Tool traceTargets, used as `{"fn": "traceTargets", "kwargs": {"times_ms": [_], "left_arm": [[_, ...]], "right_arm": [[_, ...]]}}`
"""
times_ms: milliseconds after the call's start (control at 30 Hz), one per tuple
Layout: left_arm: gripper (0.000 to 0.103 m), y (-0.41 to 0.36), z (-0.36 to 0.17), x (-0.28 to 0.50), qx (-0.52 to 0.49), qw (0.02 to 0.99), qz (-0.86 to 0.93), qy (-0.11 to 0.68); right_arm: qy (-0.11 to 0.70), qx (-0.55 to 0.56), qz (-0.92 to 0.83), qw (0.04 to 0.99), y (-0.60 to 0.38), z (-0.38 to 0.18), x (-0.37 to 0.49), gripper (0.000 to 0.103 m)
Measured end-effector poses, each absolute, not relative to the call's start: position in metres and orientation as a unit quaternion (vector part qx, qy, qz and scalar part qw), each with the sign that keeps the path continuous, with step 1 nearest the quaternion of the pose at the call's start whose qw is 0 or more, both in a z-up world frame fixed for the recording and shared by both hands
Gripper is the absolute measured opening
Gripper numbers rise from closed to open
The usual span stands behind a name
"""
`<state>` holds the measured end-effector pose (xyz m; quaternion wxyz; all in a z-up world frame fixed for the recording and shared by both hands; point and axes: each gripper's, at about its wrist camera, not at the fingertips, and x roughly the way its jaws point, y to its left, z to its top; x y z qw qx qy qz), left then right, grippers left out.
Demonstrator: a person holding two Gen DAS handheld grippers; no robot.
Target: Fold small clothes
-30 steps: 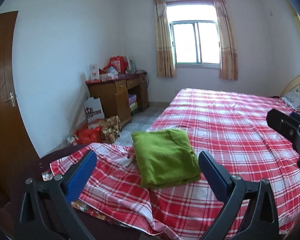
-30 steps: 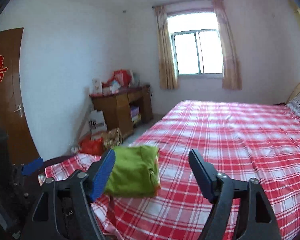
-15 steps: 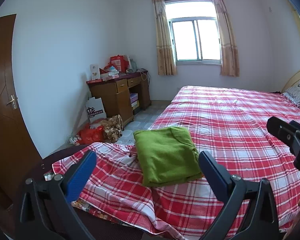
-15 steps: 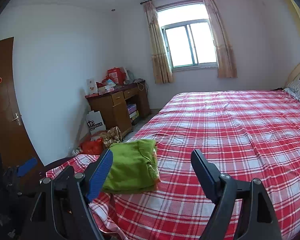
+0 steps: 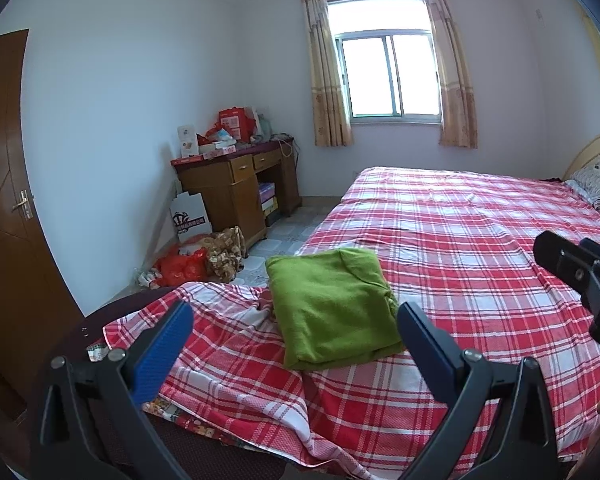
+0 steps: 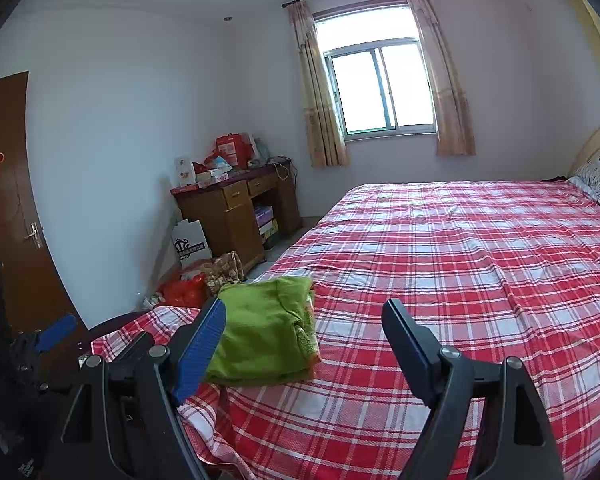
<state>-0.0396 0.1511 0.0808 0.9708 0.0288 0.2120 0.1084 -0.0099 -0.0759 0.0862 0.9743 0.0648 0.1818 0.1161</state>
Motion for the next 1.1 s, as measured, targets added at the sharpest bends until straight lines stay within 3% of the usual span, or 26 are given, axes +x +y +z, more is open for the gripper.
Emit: {"fn": "traceTargets", "kwargs": {"times_ms": [1100], "left_arm": [[0.103,0.1498,0.0779,-0.0397,0.030,0.970,0.107,0.217]], "right_arm": [[0.186,0.071,0.118,0.973,-0.0778,0.0817,-0.0104,0.081]]}}
